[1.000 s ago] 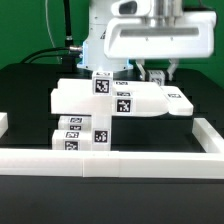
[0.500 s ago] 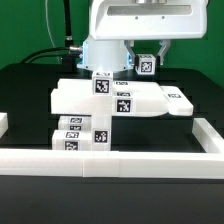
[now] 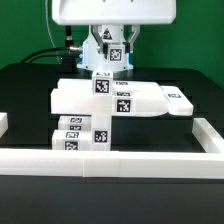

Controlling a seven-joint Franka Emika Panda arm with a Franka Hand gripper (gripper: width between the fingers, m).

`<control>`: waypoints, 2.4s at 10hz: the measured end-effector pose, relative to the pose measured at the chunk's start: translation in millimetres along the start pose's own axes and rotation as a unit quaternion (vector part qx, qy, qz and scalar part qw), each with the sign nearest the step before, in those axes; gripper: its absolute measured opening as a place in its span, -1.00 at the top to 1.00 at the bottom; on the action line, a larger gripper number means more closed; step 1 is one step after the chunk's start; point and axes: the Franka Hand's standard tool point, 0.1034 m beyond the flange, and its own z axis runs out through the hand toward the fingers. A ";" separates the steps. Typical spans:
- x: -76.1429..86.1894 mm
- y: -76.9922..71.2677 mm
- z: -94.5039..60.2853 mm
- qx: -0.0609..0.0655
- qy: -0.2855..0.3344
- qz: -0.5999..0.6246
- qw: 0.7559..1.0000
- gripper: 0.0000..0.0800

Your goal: Assemble chair

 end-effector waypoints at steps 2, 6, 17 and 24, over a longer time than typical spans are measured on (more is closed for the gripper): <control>-2.1 -1.0 2.1 0.000 -0.003 -0.001 1.000 0.29; 0.9 18.1 4.9 0.000 0.000 0.003 1.000 0.29; 12.0 26.3 18.5 -0.008 -0.007 -0.004 1.000 0.29; 10.4 26.2 20.1 -0.008 -0.009 -0.003 1.000 0.29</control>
Offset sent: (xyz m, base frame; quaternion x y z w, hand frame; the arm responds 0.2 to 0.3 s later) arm 0.0173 -0.0268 0.0046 0.0231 0.0320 -0.0001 0.9992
